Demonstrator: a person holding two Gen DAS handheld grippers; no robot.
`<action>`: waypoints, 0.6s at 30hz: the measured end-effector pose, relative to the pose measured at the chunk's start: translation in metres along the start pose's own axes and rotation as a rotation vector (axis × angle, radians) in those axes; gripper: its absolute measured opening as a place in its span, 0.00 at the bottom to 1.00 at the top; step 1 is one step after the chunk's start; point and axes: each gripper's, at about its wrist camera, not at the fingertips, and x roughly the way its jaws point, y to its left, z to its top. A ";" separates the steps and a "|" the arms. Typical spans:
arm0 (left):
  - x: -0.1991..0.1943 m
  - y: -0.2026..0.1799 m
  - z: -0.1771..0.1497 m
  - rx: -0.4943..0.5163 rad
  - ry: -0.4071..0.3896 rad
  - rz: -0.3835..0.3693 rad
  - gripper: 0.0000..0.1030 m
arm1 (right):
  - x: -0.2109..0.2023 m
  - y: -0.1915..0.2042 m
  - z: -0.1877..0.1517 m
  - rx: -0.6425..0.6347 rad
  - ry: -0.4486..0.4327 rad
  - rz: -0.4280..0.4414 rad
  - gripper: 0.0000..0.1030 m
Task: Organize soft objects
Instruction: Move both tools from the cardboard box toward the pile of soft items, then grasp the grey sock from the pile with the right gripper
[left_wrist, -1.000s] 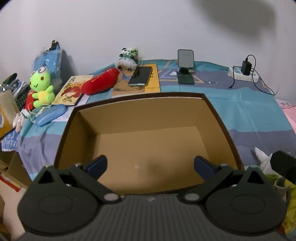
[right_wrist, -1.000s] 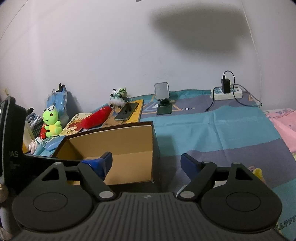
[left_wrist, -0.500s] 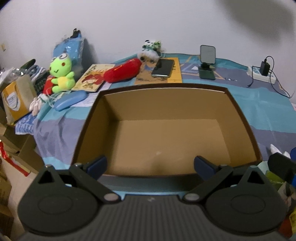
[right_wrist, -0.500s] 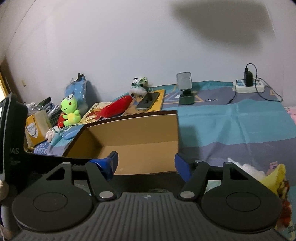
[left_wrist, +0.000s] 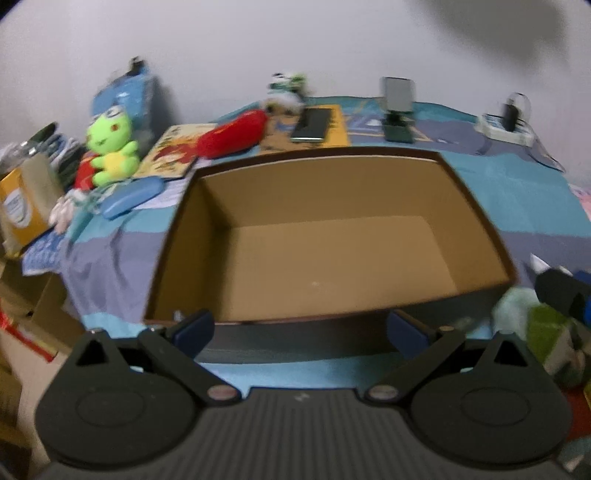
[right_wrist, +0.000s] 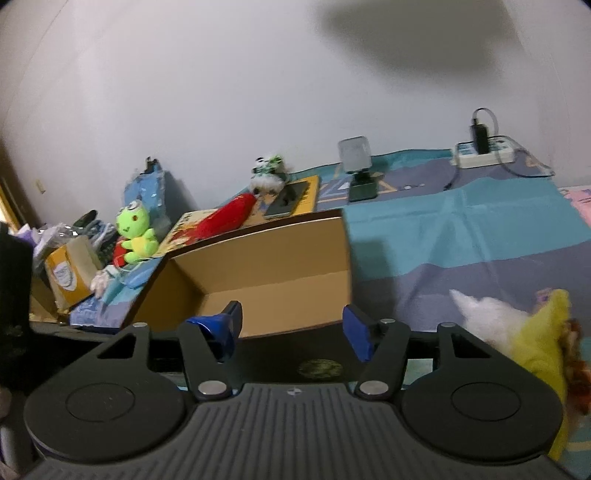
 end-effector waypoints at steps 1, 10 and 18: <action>-0.002 -0.004 -0.002 0.022 -0.005 -0.022 0.96 | -0.004 -0.005 0.000 -0.009 -0.005 -0.016 0.42; -0.012 -0.053 -0.031 0.203 -0.053 -0.329 0.96 | -0.056 -0.085 0.004 0.065 -0.056 -0.226 0.31; -0.010 -0.113 -0.038 0.260 -0.052 -0.589 0.96 | -0.072 -0.132 -0.007 0.188 -0.014 -0.232 0.21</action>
